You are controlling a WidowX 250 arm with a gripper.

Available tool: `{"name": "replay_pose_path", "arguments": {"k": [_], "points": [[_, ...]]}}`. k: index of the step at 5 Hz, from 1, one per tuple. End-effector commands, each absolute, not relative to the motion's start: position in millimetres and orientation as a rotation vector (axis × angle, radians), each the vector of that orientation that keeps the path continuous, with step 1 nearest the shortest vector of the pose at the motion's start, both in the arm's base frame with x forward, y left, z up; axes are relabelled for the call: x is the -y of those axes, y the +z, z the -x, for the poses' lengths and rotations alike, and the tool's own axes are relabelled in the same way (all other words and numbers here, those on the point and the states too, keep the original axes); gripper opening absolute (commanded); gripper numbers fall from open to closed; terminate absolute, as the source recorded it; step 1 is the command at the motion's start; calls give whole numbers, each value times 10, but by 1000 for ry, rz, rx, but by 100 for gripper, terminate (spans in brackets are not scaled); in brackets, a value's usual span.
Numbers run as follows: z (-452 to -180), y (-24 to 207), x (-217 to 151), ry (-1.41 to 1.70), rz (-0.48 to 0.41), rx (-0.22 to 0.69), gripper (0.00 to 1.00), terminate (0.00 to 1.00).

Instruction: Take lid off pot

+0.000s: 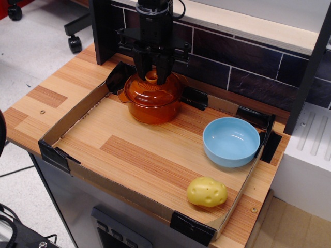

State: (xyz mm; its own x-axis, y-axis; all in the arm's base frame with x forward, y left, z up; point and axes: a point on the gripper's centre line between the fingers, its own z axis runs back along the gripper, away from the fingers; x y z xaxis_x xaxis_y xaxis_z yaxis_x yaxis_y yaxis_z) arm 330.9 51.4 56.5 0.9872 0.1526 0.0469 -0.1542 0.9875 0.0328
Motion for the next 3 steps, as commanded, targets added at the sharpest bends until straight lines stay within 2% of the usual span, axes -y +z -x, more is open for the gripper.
{"name": "replay_pose_path", "arguments": {"k": [1, 2, 3], "points": [[-3222, 974, -488, 139, -3, 129, 0, 0], [-3108, 1119, -467, 127, 21, 173, 0, 0], [-2943, 1122, -476, 87, 36, 135, 0, 0]]}}
